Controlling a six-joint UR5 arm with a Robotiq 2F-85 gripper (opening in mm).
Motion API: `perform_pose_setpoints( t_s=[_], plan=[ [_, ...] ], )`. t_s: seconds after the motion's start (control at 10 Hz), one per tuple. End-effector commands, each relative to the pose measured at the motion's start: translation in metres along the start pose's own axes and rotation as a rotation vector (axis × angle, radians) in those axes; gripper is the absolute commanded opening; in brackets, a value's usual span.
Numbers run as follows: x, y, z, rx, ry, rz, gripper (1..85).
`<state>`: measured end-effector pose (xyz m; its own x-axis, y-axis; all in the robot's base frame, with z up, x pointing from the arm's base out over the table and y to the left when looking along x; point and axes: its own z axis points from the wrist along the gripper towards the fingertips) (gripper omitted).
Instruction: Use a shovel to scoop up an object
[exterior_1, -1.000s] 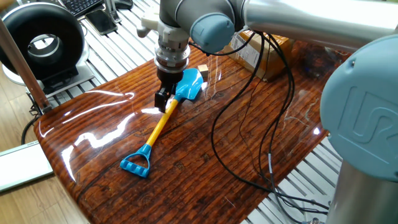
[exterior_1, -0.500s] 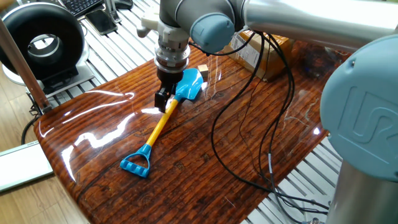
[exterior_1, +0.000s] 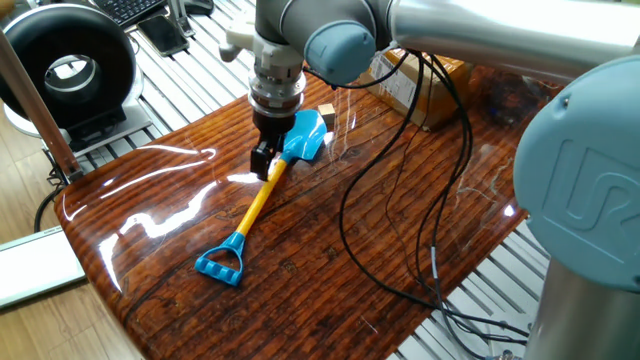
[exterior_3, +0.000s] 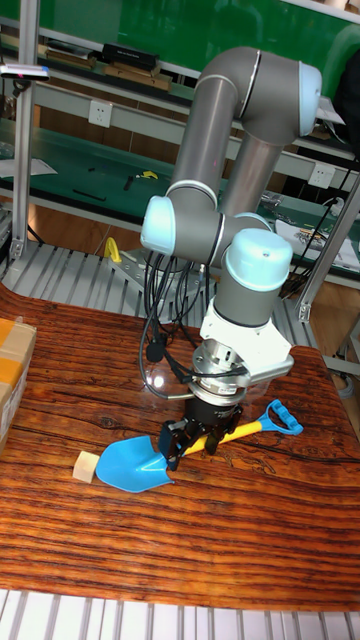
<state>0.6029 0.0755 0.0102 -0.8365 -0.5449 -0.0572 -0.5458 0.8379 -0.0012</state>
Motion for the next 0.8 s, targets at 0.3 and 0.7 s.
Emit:
perform_pose_setpoints(
  t_s=[0.3, 0.7],
  plan=[
    [-0.009, 0.0, -0.001, -0.007, -0.034, 0.009, 70.3],
    [-0.024, 0.004, -0.002, -0.023, -0.093, 0.041, 70.7]
  ],
)
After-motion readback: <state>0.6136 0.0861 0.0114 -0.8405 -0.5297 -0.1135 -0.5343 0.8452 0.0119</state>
